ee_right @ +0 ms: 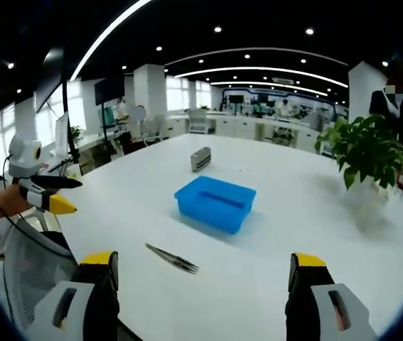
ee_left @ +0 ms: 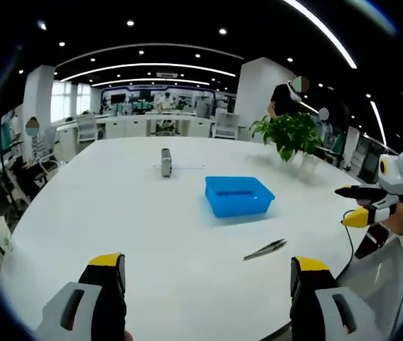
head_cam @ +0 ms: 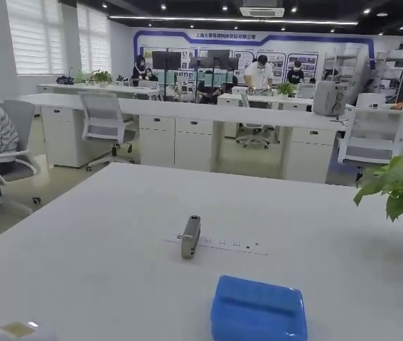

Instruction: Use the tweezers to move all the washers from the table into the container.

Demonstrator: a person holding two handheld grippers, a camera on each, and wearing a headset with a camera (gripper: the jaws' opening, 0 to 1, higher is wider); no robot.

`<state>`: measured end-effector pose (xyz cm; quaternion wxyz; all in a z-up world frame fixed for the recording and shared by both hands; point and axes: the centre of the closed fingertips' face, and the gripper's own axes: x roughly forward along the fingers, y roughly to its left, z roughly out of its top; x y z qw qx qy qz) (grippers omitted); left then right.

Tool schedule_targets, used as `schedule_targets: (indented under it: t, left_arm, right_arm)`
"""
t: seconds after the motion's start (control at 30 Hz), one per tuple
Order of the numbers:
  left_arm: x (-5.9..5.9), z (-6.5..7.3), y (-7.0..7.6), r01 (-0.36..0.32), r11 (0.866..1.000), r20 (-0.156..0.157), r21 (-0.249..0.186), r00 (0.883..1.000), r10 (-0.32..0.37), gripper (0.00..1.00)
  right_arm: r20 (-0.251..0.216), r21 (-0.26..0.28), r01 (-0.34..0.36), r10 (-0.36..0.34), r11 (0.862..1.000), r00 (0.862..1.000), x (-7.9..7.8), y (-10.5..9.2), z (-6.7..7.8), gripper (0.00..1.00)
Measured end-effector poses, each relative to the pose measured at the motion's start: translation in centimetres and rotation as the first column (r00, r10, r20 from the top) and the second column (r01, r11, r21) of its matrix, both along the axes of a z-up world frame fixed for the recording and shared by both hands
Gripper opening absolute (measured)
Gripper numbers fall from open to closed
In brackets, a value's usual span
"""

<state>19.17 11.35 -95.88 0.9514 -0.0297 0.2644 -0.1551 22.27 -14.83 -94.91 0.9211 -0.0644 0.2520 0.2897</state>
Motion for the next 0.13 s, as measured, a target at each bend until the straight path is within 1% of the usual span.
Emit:
schedule_targets:
  t: [0.07, 0.13]
  left_arm:
    - [-0.05, 0.00, 0.04, -0.002, 1.000, -0.003, -0.008, 1.000, 0.002, 0.99]
    - [-0.06, -0.03, 0.10, -0.004, 1.000, -0.004, -0.008, 1.000, 0.004, 0.99]
  right_arm:
    - [0.001, 0.006, 0.005, -0.005, 1.000, 1.000, 0.17, -0.13, 0.20, 0.99]
    - [-0.001, 0.010, 0.012, -0.012, 1.000, 1.000, 0.27, -0.26, 0.21, 0.99]
